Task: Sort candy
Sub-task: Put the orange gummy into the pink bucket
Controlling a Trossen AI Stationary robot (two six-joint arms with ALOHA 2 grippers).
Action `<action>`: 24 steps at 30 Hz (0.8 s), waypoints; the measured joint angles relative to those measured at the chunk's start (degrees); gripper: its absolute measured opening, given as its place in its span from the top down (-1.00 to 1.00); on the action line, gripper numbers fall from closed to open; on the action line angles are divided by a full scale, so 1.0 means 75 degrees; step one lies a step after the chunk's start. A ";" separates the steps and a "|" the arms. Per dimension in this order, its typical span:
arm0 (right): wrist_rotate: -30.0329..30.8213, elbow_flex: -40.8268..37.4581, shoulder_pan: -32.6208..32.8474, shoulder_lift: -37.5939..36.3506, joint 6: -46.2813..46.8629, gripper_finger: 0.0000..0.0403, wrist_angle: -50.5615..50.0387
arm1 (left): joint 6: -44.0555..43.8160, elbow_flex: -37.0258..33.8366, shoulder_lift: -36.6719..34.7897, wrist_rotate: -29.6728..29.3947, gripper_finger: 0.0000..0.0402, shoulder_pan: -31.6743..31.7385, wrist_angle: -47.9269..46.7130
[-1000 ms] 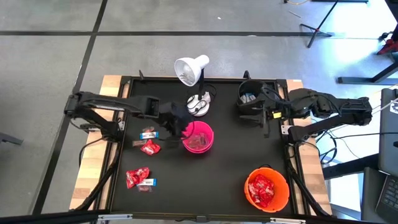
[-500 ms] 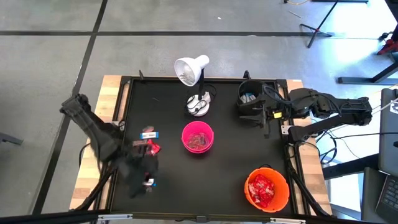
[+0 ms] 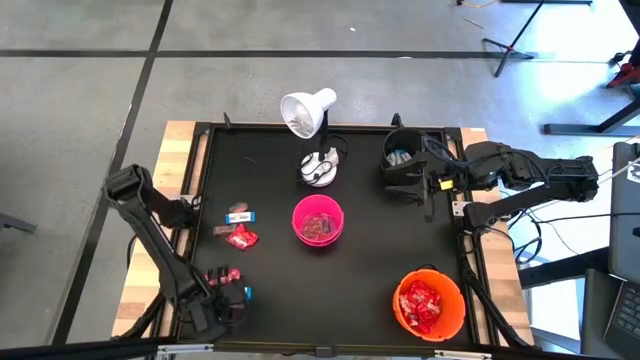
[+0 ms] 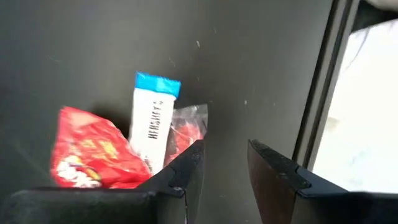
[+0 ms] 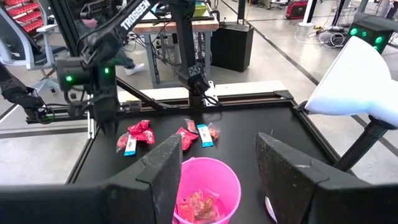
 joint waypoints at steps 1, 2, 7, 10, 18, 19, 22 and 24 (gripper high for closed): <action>0.0000 0.0000 -0.0002 0.0000 0.0045 0.02 -0.0015 | -0.0062 -0.0072 0.0076 0.0097 0.44 0.0000 0.0141; 0.0000 0.0000 0.0000 0.0000 0.0100 0.02 -0.0030 | -0.0132 -0.0117 0.0145 0.0176 0.44 0.0000 0.0211; -0.0006 0.0000 0.0000 0.0000 0.0157 0.02 -0.0041 | -0.0178 -0.0223 0.0489 0.0306 0.44 0.0000 0.0288; -0.0006 0.0000 0.0000 0.0000 0.0181 0.02 -0.0038 | -0.0193 -0.0235 0.0655 0.0315 0.44 0.0000 0.0306; -0.0006 0.0000 0.0000 0.0000 0.0318 0.02 -0.0038 | -0.0184 -0.0238 0.1002 0.0378 0.44 -0.0009 0.0297; -0.0006 0.0000 0.0000 0.0000 0.0320 0.02 -0.0038 | -0.0184 -0.0238 0.1043 0.0417 0.44 -0.0009 0.0297; -0.0006 0.0000 -0.0001 0.0000 0.0317 0.02 -0.0038 | -0.0181 -0.0238 0.1167 0.0566 0.44 0.0026 0.0293; -0.0006 0.0000 -0.0001 0.0000 0.0317 0.02 -0.0038 | -0.0180 -0.0238 0.1244 0.0568 0.44 0.0029 0.0300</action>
